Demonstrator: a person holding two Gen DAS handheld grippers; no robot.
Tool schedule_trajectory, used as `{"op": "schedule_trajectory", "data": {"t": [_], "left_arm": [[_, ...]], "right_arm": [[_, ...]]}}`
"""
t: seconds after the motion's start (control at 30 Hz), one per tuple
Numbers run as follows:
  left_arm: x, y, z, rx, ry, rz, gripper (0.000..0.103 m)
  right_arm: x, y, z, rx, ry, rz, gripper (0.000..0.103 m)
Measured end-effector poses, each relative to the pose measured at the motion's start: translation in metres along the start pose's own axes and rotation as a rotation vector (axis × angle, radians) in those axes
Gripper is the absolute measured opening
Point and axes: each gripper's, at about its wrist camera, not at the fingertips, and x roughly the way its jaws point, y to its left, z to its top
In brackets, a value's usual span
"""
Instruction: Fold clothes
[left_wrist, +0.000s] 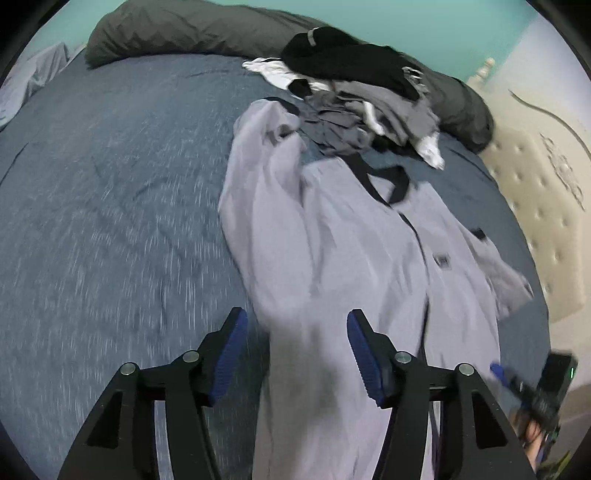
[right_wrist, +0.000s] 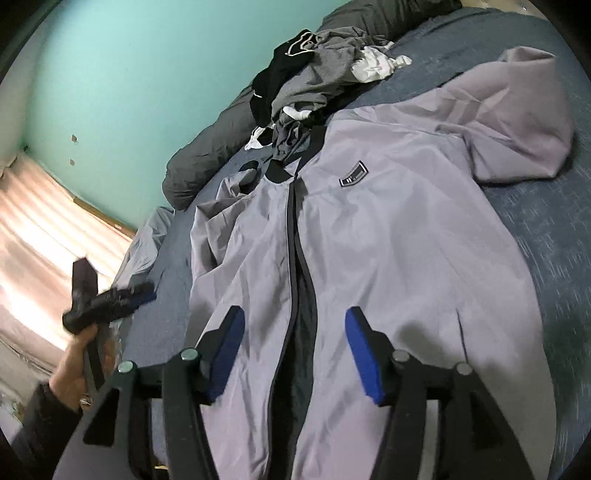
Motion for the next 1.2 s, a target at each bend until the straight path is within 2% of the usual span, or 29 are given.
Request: {"op": "schedule_trajectory", "data": {"t": [0.2, 0.47, 0.6, 0.77, 0.87, 0.97, 1.0, 1.1, 1.2], "left_arm": [[0.044, 0.025, 0.061, -0.081, -0.027, 0.029, 0.061], [0.094, 0.054, 0.125, -0.140, -0.067, 0.081, 0.061], [0.116, 0.055, 0.152, -0.111, -0.089, 0.085, 0.061], [0.152, 0.051, 0.172, -0.078, -0.036, 0.060, 0.060], [0.166, 0.050, 0.172, -0.077, -0.006, 0.043, 0.014], [0.160, 0.044, 0.171, -0.042, -0.019, 0.038, 0.004], [0.155, 0.042, 0.171, -0.029, -0.023, 0.043, 0.004], [0.120, 0.041, 0.173, -0.028, -0.080, 0.110, 0.003], [0.071, 0.049, 0.174, -0.033, -0.146, 0.194, 0.003]], "right_arm": [[0.012, -0.014, 0.002, -0.025, -0.009, -0.012, 0.058], [0.025, -0.021, 0.008, -0.033, 0.026, 0.030, 0.058], [0.026, -0.021, 0.013, -0.039, 0.033, 0.016, 0.058], [0.027, -0.023, 0.014, -0.041, 0.037, 0.017, 0.058], [0.027, -0.022, 0.014, -0.032, 0.038, 0.031, 0.058], [0.026, -0.016, 0.014, -0.055, 0.035, 0.050, 0.058], [0.025, -0.013, 0.013, -0.075, 0.032, 0.042, 0.058], [0.024, -0.008, 0.011, -0.098, 0.025, 0.039, 0.058], [0.024, -0.010, 0.010, -0.057, 0.020, 0.067, 0.058]]}}
